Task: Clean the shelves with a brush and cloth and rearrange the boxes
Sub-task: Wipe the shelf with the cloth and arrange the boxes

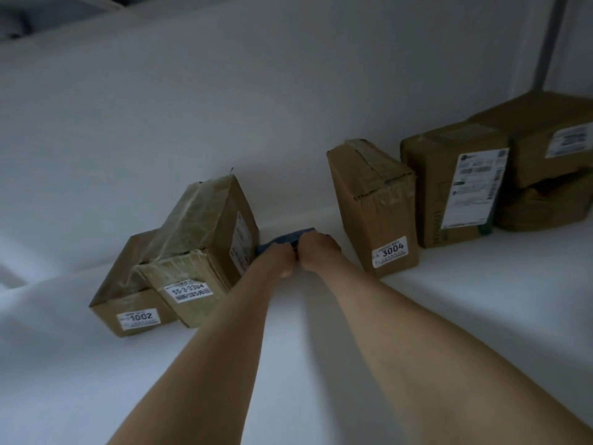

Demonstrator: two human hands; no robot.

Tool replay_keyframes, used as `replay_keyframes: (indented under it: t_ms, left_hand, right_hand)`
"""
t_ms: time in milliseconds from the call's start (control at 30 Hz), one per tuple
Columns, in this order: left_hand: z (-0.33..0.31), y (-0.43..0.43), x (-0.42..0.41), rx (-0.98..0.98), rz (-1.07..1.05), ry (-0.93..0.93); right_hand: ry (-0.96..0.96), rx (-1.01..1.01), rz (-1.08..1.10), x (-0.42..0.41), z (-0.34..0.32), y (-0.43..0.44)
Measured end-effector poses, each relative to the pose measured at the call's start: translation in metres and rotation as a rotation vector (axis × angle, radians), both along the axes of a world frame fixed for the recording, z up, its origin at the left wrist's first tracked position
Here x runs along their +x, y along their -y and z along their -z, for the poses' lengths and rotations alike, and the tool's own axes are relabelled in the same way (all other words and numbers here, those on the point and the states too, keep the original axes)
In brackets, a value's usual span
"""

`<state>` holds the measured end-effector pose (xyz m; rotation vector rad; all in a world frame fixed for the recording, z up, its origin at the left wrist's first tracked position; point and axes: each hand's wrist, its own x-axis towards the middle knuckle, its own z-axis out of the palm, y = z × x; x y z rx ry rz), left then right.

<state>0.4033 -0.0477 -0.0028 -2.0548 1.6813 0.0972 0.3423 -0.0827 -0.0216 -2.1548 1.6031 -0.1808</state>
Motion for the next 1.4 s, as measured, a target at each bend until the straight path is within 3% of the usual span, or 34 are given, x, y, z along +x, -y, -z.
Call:
replay_keyframes:
  t_ms: [267, 467, 600, 733, 967, 1100, 1200, 1300, 1400]
  left_hand:
    - [-0.013, -0.094, -0.026, 0.05, -0.105, -0.154]
    - [-0.026, -0.145, -0.028, 0.172, -0.083, -0.221]
    - [-0.028, -0.167, -0.014, 0.158, -0.074, -0.219]
    - [-0.03, -0.186, 0.022, 0.17, -0.063, -0.307]
    - [-0.032, -0.215, 0.105, 0.172, -0.091, -0.286]
    - [-0.034, -0.214, 0.14, 0.226, -0.189, -0.32]
    - [-0.038, -0.205, 0.159, 0.214, -0.353, -0.508]
    - [-0.057, -0.191, 0.166, 0.025, -0.448, -0.783]
    - [-0.08, -0.179, 0.169, -0.212, -0.523, -0.941]
  right_hand:
    - [-0.011, -0.052, -0.172, -0.049, -0.009, -0.085]
    - [-0.244, 0.1, -0.335, -0.058, -0.033, -0.133]
    - [-0.376, 0.13, -0.463, -0.038, -0.043, -0.157]
    - [-0.358, 0.15, -0.497, -0.008, -0.045, -0.175]
    - [-0.364, 0.191, -0.592, 0.074, -0.037, -0.206]
    - [-0.263, 0.269, -0.51, 0.1, -0.041, -0.208]
    - [-0.19, 0.353, -0.446, 0.099, -0.051, -0.201]
    - [-0.161, 0.296, -0.309, 0.084, -0.062, -0.188]
    - [-0.019, 0.22, -0.043, 0.063, -0.077, -0.173]
